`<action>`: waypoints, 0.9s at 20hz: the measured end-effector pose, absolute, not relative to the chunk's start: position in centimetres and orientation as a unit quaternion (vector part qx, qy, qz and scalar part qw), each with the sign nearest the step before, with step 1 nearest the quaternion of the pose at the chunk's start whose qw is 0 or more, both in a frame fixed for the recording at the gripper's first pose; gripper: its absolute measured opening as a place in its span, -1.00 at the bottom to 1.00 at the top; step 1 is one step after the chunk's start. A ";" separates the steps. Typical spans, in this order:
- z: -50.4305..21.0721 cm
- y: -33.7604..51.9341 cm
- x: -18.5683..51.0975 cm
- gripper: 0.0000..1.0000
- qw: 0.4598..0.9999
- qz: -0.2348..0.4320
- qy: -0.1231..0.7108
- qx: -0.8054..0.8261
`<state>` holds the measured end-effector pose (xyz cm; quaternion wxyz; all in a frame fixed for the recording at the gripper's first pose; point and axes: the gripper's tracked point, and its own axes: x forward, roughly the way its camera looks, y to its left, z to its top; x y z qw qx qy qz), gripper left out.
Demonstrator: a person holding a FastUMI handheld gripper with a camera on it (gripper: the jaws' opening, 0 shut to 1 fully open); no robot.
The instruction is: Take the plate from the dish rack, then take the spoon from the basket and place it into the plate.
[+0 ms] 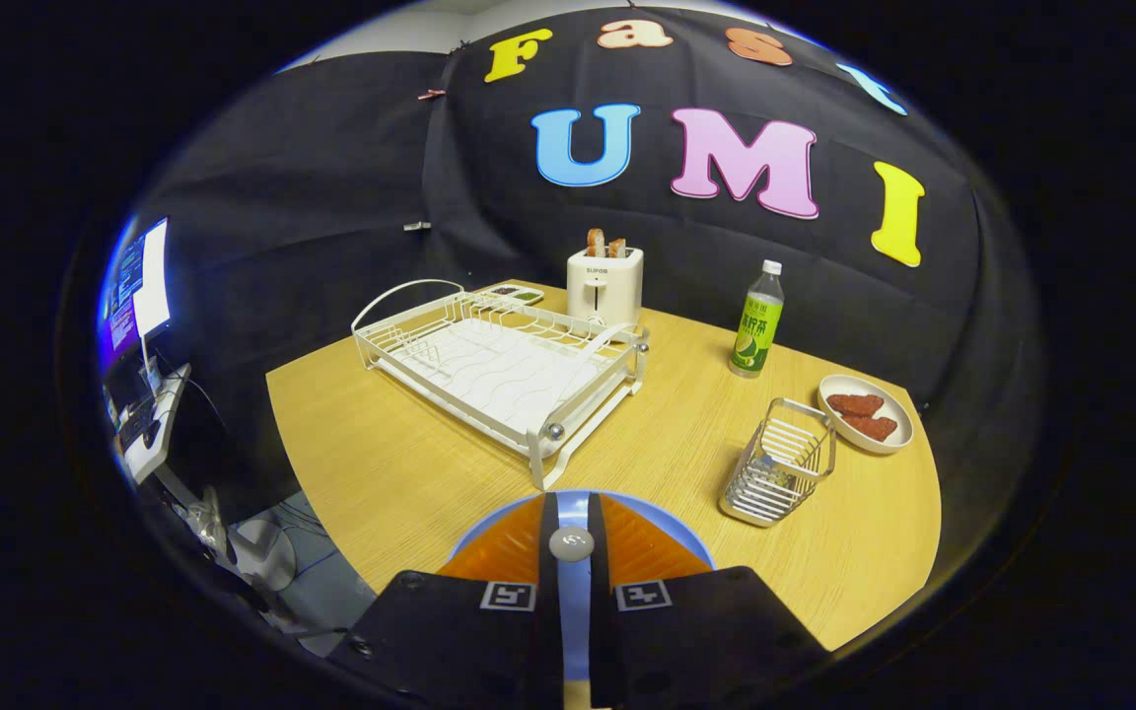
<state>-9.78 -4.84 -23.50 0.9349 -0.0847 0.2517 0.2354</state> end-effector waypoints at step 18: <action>-14.6 -8.5 -10.0 0.97 0.957 0.189 0.218 -0.024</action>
